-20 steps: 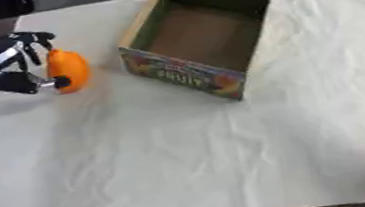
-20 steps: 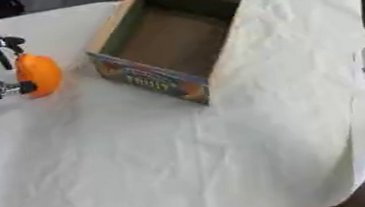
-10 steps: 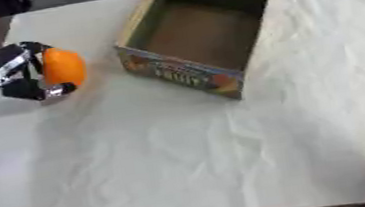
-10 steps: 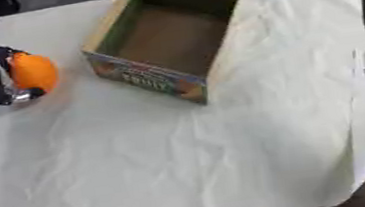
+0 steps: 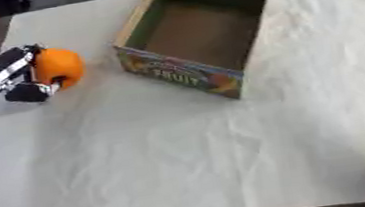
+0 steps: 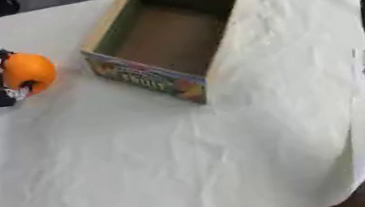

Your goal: Pick up objects on the table and place them in the box.

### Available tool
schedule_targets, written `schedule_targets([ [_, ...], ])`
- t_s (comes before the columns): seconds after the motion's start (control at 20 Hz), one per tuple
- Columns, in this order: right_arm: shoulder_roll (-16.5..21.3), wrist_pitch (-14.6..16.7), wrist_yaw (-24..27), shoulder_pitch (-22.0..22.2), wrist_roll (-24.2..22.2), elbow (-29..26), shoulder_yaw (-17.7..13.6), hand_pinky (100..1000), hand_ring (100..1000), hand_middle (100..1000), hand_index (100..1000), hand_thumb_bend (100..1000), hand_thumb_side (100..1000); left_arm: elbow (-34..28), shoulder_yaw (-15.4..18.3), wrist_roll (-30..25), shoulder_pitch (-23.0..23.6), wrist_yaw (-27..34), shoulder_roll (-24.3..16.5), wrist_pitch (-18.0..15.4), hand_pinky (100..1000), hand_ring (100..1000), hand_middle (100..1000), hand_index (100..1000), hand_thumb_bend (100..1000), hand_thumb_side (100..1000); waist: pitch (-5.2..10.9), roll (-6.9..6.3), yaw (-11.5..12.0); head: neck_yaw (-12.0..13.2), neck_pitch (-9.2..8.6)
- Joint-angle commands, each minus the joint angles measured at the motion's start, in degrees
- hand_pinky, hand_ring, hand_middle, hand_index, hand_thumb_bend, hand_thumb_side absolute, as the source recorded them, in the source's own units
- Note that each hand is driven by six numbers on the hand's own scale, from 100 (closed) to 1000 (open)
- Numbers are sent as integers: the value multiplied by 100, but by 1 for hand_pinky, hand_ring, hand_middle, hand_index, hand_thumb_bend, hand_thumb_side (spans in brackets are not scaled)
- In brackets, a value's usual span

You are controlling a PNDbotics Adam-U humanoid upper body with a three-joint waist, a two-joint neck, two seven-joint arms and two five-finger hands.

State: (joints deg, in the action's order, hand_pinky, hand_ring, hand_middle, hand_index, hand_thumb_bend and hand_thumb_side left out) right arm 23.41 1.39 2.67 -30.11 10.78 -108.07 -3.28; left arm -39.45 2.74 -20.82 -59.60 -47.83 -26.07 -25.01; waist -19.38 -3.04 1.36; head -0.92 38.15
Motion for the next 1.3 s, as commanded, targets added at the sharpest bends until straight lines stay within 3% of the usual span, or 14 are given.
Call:
schedule_targets([
  [0.05,37,-14,34,-31,15,-37,-28,889,957,491,714,100,1000,-52,24,-49,-104,191,-88,24,368,531,706,751,100,215,114,3,12,-16,9],
  [0.4,7,-24,36,-1,22,-34,-33,889,956,491,714,100,1000,-272,44,-72,-105,654,-138,170,304,470,639,690,100,266,169,5,62,-41,41],
  [0.5,-4,-22,35,6,25,-38,-34,889,955,492,714,100,1000,-430,56,57,-122,755,-167,230,268,429,601,639,100,284,194,6,80,-40,50],
  [0.65,-26,-23,36,17,21,-39,-29,890,955,492,715,100,1000,-656,66,290,-147,842,-192,316,249,409,583,638,100,282,223,10,99,-43,43],
  [1.3,-81,-34,46,24,22,-49,-24,892,957,491,714,100,1000,-1619,-35,1446,-364,393,-68,200,220,387,566,622,100,327,265,4,85,18,-26],
])
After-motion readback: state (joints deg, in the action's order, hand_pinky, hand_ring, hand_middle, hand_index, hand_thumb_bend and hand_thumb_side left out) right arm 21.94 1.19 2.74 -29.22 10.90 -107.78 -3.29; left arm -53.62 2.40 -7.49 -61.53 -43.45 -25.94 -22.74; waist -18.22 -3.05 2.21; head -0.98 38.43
